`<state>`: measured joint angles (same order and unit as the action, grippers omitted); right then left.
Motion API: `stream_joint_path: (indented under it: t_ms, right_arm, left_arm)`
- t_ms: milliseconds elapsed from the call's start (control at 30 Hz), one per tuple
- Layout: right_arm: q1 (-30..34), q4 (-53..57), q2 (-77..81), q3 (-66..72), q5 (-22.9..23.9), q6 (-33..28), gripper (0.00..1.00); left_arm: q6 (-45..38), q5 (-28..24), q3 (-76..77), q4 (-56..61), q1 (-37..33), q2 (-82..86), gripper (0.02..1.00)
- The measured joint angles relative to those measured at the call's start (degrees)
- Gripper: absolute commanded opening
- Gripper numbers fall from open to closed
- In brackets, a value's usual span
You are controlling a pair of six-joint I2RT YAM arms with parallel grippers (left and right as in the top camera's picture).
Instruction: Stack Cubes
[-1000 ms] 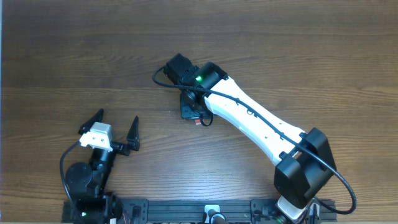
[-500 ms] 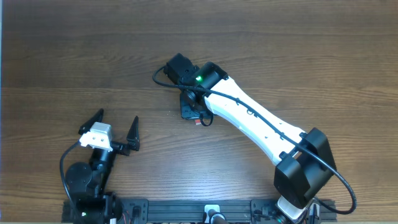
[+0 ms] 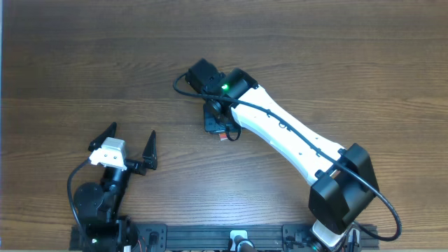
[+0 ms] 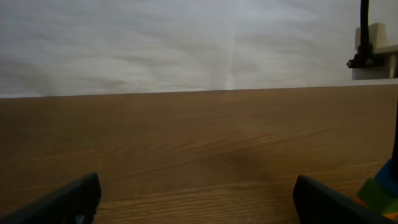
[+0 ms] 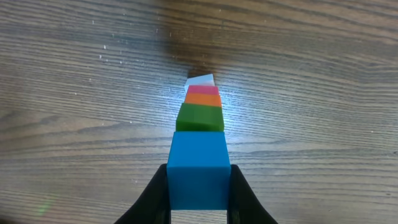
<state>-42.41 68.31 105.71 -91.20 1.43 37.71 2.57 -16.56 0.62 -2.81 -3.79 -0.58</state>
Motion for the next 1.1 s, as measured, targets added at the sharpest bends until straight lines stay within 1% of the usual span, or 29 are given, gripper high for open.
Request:
stream_joint_path:
  t_ms: [1033, 1100]
  right_arm:
    - [0.44, -0.57, 1.40, -0.72, 0.00, -0.28, 0.009]
    - [0.44, -0.57, 1.40, -0.72, 0.00, -0.28, 0.020]
  left_arm:
    - [0.00, 0.00, 0.00, 0.00, 0.00, 0.00, 1.000]
    - [0.00, 0.00, 0.00, 0.02, 0.00, 0.00, 1.000]
